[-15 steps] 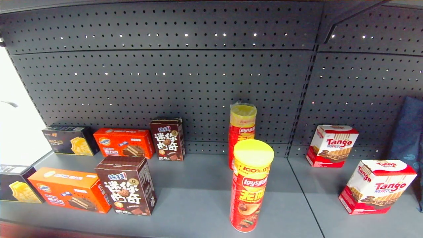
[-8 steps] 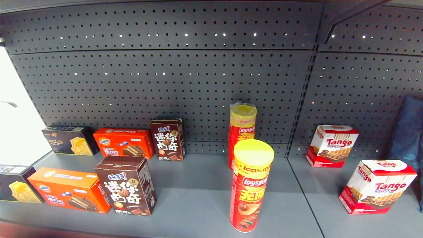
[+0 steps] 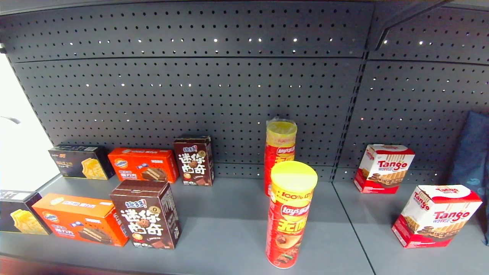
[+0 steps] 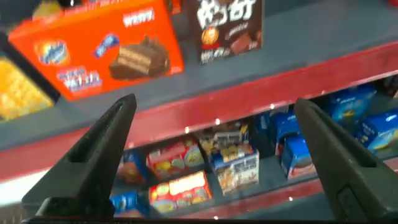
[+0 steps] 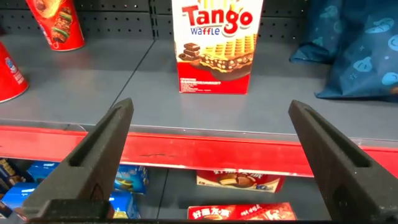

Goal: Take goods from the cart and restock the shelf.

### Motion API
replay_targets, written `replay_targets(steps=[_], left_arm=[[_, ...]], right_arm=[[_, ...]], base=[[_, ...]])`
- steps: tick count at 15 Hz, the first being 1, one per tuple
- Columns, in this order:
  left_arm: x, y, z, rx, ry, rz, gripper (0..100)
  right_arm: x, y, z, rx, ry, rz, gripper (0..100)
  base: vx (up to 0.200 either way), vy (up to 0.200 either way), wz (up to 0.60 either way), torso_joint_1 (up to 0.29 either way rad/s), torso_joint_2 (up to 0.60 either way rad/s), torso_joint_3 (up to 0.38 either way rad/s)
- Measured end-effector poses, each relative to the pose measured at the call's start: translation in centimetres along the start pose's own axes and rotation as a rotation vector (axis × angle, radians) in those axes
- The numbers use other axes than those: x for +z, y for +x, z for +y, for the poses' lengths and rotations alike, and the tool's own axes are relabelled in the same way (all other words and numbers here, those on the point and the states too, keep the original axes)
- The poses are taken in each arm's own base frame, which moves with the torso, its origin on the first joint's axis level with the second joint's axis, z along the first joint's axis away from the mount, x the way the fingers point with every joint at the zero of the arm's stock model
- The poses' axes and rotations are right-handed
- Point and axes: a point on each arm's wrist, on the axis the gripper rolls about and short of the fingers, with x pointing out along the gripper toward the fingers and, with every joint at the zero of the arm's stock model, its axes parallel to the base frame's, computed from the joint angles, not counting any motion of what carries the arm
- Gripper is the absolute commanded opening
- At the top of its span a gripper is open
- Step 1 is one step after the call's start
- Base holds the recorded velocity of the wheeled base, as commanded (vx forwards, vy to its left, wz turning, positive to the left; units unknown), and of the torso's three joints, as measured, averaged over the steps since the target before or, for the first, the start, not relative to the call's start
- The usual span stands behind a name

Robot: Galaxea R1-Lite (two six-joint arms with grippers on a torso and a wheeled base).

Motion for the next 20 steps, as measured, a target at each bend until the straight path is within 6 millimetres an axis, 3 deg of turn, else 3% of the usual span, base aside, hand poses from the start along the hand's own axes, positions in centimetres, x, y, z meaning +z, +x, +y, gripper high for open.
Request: replay_targets(steps=[10,12,14,17,20], left_arm=[[0.0,-1.2,-0.3,0.296,-0.029,-0.139,100],[-0.1,-1.2,-0.3,0.285,-0.083,-0.149,100],[0.0,-1.1,-0.6,0.135,-0.175,-0.188,100],[0.0,-1.0,-0.8,0.055,-0.108,-0.201,100],[-0.4,-1.0,-0.3,0.286,-0.132,-0.151,100]], right_arm=[[0.0,0.0,0.0,-0.001,0.000,0.000,100],[0.0,0.0,0.0,0.000,0.000,0.000,100],[0.0,0.0,0.0,0.000,0.000,0.000,100],[0.0,0.0,0.0,-0.001,0.000,0.000,100],[0.0,0.0,0.0,-0.001,0.000,0.000,100]], base=[[0.000,0.000,0.00,0.000,0.00,0.000],[0.000,0.000,0.00,0.000,0.00,0.000],[0.000,0.000,0.00,0.000,0.00,0.000],[0.000,0.000,0.00,0.000,0.00,0.000],[0.000,0.000,0.00,0.000,0.00,0.000]])
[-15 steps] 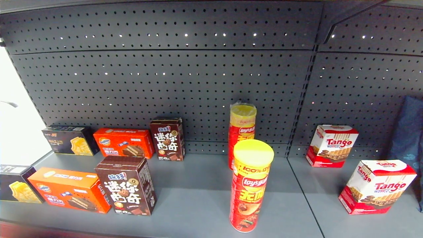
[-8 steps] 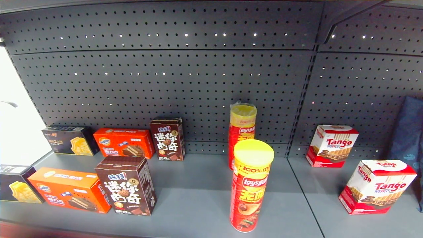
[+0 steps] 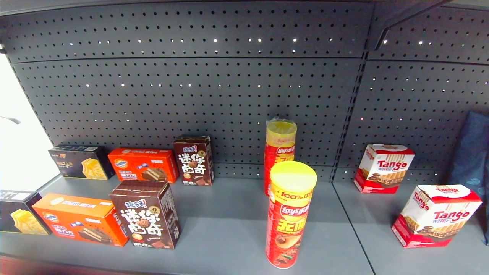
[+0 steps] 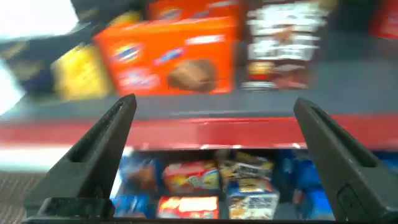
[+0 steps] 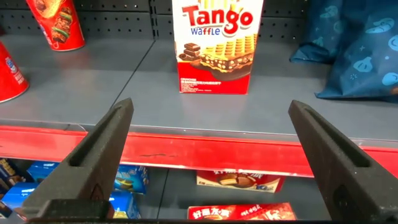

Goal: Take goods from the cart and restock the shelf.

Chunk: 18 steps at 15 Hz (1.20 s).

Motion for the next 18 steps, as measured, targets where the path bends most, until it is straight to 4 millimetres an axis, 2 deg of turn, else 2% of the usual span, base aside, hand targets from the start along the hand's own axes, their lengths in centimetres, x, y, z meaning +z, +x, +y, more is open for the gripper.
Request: replay_targets(steps=[1,4,8,18], left_arm=[[-0.17,0.04,0.04,0.023,-0.016,0.006,100],[-0.34,0.07,-0.36,-0.155,0.020,0.004,100],[-0.38,0.13,-0.11,-0.050,-0.043,0.013,100],[-0.37,0.13,0.05,0.022,-0.052,0.014,100]], right_arm=[[-0.02,0.00,0.00,0.001,0.000,0.001,100],[-0.02,0.00,0.00,0.001,0.000,0.001,100],[-0.02,0.00,0.00,0.001,0.000,0.001,100],[0.02,-0.01,0.00,0.000,0.001,0.000,100]], base=[[0.000,0.000,0.00,0.000,0.00,0.000],[0.000,0.000,0.00,0.000,0.00,0.000],[0.000,0.000,0.00,0.000,0.00,0.000],[0.000,0.000,0.00,0.000,0.00,0.000]])
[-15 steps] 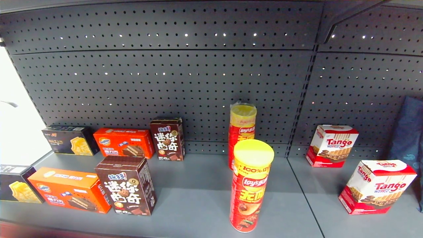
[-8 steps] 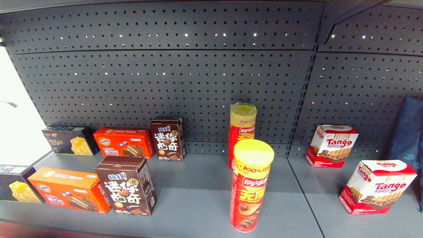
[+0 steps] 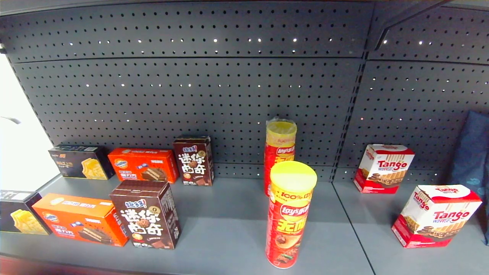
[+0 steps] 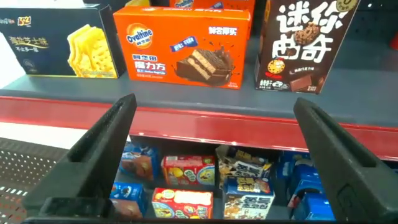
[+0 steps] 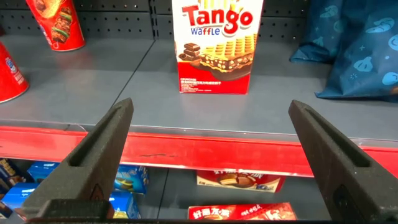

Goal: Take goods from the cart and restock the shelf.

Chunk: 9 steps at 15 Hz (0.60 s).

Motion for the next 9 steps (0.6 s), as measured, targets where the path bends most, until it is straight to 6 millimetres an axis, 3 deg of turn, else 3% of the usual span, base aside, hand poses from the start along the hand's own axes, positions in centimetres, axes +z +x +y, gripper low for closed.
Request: replay_targets(steps=[9], left_arm=[[0.00,-0.01,-0.01,-0.003,0.005,-0.002,100]], right_arm=[[-0.01,0.00,-0.12,-0.052,0.004,0.001,100]], base=[[0.000,0.000,0.00,0.000,0.00,0.000]])
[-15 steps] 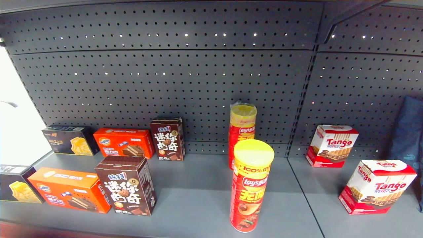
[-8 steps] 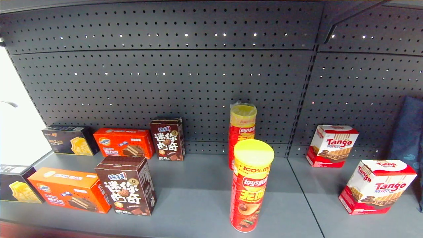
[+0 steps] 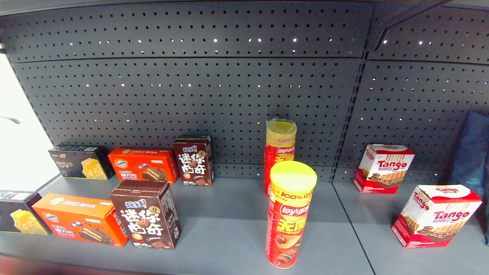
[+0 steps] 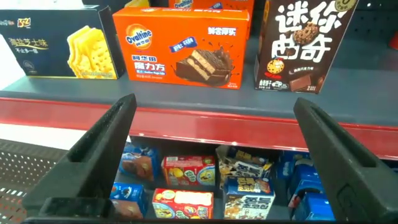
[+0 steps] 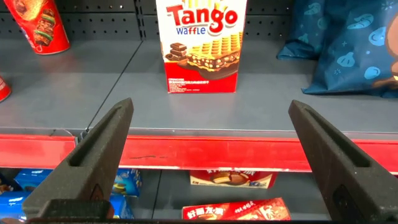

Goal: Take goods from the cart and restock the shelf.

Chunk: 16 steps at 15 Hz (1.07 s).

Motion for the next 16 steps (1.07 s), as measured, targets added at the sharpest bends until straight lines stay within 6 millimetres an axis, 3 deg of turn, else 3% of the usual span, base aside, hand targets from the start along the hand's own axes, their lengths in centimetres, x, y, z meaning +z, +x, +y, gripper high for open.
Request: replay_targets(steps=[5,7,16], left_arm=[[0.01,0.01,-0.01,-0.007,0.002,0.000,100],[0.00,0.01,-0.01,-0.007,0.004,0.002,100],[0.00,0.01,-0.01,-0.007,0.002,0.002,100]], right_arm=[[0.03,0.00,0.00,0.001,0.000,-0.002,100],[0.01,0.00,0.00,0.001,0.000,0.000,100],[0.01,0.00,0.00,0.000,0.000,0.000,100]], base=[[-0.040,0.000,0.00,0.000,0.00,0.000],[0.000,0.000,-0.60,0.017,0.00,-0.002],[0.000,0.000,0.00,0.000,0.00,0.000]])
